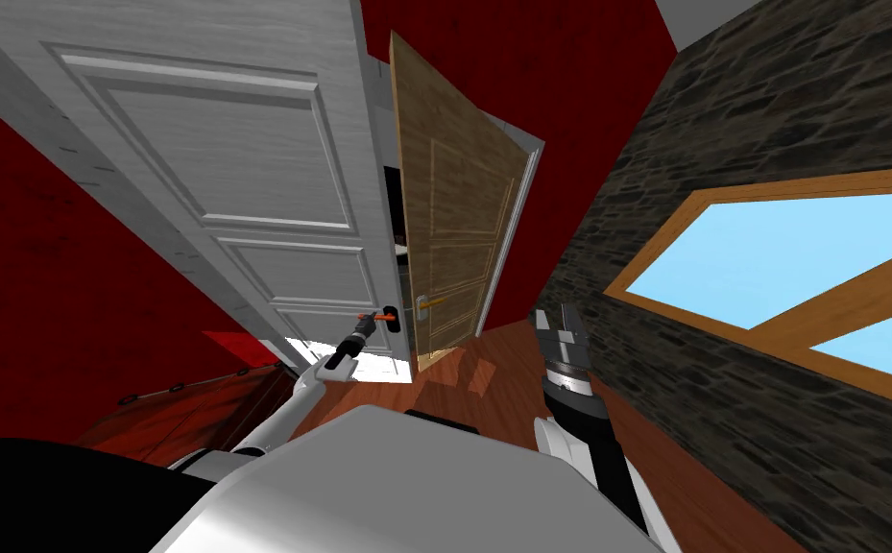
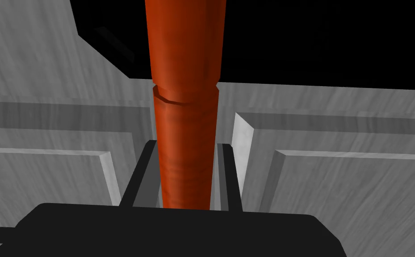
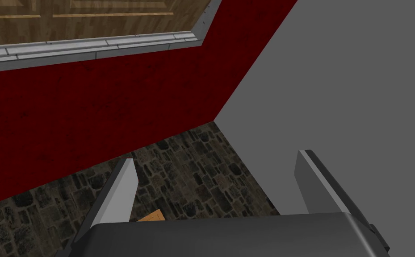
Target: Pull the door open
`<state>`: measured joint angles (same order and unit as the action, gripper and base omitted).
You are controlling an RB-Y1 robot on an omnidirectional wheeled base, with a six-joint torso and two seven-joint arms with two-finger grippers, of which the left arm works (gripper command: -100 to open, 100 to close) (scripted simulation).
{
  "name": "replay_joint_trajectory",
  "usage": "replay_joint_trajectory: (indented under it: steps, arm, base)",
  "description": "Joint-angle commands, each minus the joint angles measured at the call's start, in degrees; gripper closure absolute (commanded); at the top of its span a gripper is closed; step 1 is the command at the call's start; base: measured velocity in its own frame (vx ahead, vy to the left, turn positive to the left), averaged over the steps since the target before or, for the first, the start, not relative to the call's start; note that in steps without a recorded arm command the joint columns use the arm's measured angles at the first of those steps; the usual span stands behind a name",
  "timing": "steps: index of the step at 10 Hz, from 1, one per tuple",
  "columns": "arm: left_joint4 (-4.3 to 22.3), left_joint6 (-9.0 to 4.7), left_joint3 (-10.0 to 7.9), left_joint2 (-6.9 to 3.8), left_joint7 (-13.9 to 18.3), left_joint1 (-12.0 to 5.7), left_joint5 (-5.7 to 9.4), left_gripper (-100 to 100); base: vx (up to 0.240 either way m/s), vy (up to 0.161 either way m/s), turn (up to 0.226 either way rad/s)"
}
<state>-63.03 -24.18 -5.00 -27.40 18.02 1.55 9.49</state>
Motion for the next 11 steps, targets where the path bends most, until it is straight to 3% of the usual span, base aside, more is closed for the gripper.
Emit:
replay_joint_trajectory:
  steps: [1,5,6,10,11]
  arm:
    - [-0.2,-1.24,1.9,-0.67,1.29,0.68,-0.12,100]
    - [-2.09,-3.21,4.92,-2.78,3.86,2.81,-0.12,100]
    - [-1.25,-2.95,4.03,-2.83,3.42,2.29,-0.03,100]
    - [-3.58,-7.07,7.54,-6.42,7.01,6.34,-0.22,100]
    - [-3.82,-7.46,7.86,-6.77,7.35,6.71,-0.24,100]
  base:
    - [-0.223,0.094,-0.148]
    - [-0.223,0.074,-0.13]
    - [-0.101,0.029,-0.011]
    - [-0.229,0.078,-0.14]
    - [-0.211,0.066,-0.1]
